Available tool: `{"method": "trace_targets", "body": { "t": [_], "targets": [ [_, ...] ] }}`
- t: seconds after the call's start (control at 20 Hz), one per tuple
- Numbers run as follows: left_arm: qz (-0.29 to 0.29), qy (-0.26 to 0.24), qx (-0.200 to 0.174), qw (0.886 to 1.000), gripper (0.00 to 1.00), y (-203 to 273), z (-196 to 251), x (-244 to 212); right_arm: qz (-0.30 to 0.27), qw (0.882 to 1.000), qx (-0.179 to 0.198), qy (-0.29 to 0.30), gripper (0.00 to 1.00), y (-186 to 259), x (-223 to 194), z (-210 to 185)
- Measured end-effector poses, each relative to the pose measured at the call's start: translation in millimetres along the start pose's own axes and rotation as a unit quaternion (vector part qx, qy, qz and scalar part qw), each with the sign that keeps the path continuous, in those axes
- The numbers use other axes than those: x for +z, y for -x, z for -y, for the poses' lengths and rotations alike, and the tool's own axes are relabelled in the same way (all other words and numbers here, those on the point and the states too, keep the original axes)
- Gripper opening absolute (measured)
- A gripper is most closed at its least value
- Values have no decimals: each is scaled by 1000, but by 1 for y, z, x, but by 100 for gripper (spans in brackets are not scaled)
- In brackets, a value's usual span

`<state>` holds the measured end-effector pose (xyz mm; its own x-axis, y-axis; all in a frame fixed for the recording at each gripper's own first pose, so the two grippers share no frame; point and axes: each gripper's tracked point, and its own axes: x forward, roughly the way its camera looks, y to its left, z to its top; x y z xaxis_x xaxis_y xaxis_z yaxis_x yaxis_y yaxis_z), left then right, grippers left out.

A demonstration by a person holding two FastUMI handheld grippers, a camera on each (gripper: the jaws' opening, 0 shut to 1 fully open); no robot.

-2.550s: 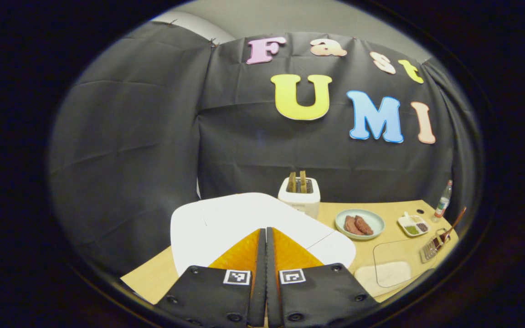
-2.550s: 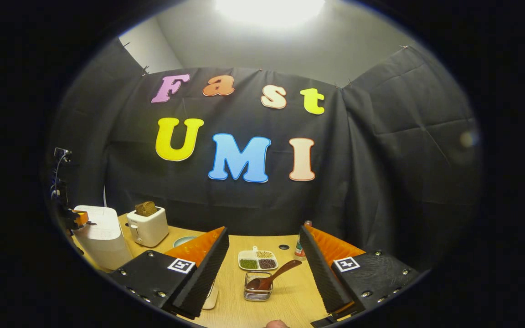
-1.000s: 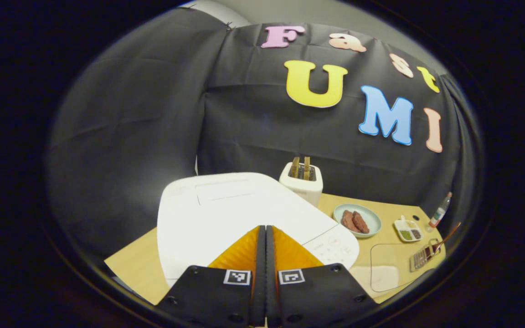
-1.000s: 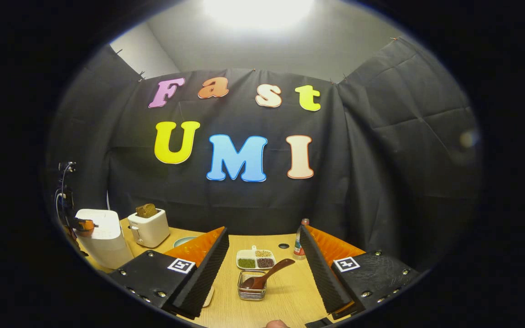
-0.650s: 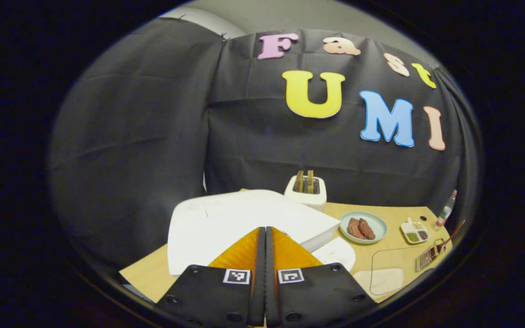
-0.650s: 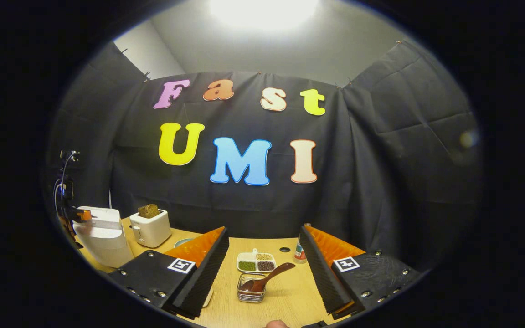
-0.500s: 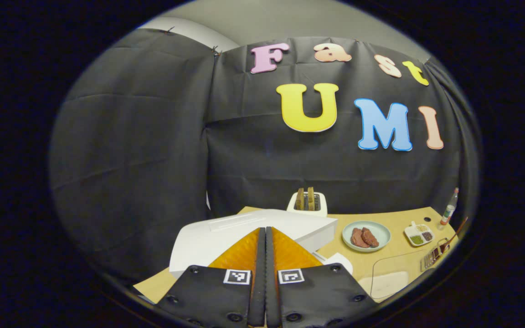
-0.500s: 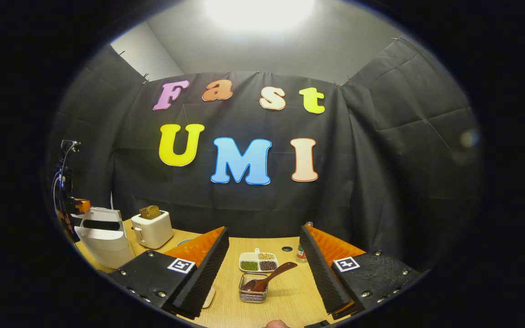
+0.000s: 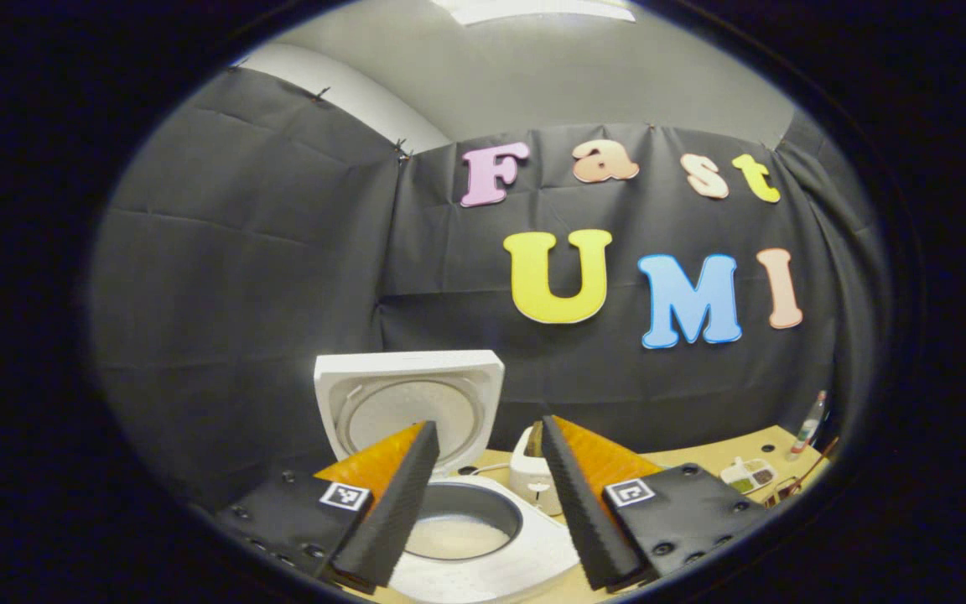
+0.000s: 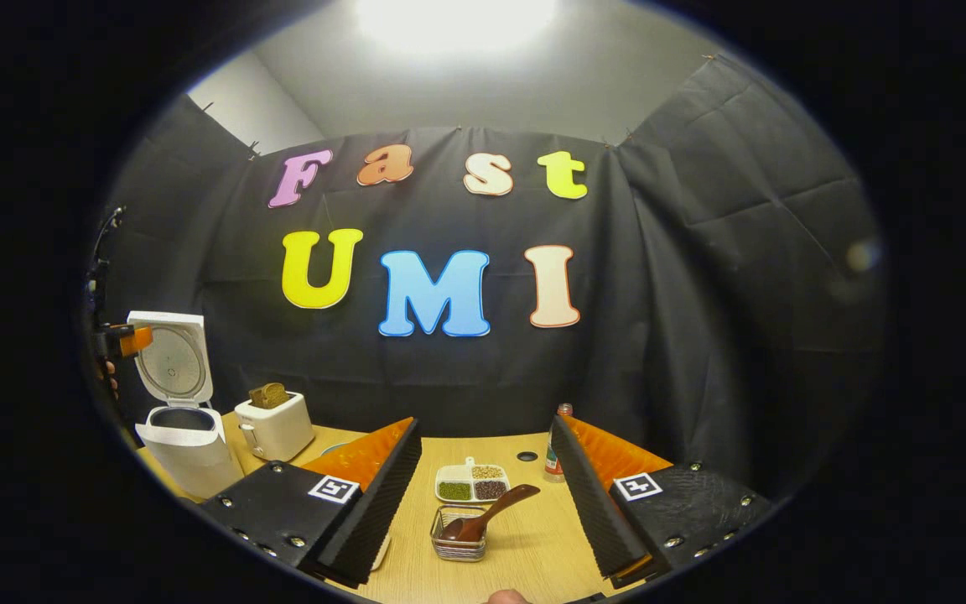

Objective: Close the left gripper, press the button to open the rice cooker; take a wooden spoon from the chopstick holder with the right hand, scoop a spoonful of rice and pour it into the rice cooker, then put the wooden spoon back into the chopstick holder.

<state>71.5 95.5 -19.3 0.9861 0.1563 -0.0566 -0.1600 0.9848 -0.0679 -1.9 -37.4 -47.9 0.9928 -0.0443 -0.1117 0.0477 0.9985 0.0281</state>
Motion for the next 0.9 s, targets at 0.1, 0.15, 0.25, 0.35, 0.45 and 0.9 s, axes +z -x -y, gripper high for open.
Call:
{"method": "trace_targets", "body": {
  "t": [0.1,0.15,0.25,0.35,0.45,0.9],
  "targets": [
    [19,5,-10,1000,96,14,10,15,-6,1000,-2,-7,95,-9,-5,4],
    [28,3,-10,1000,89,21,12,22,-11,1000,-3,-10,95,-15,-9,7],
    [42,-2,-18,999,94,36,22,32,-17,1000,-5,-14,95,-28,-15,12],
    [54,-9,-24,998,96,49,29,42,-22,1000,-4,-18,95,-41,-22,15],
    [70,-24,-17,997,96,60,27,52,-32,999,-4,-19,95,-55,-33,19],
    [72,-45,27,996,96,91,3,58,-107,993,-7,-45,95,-110,-102,24]
  ]
}}
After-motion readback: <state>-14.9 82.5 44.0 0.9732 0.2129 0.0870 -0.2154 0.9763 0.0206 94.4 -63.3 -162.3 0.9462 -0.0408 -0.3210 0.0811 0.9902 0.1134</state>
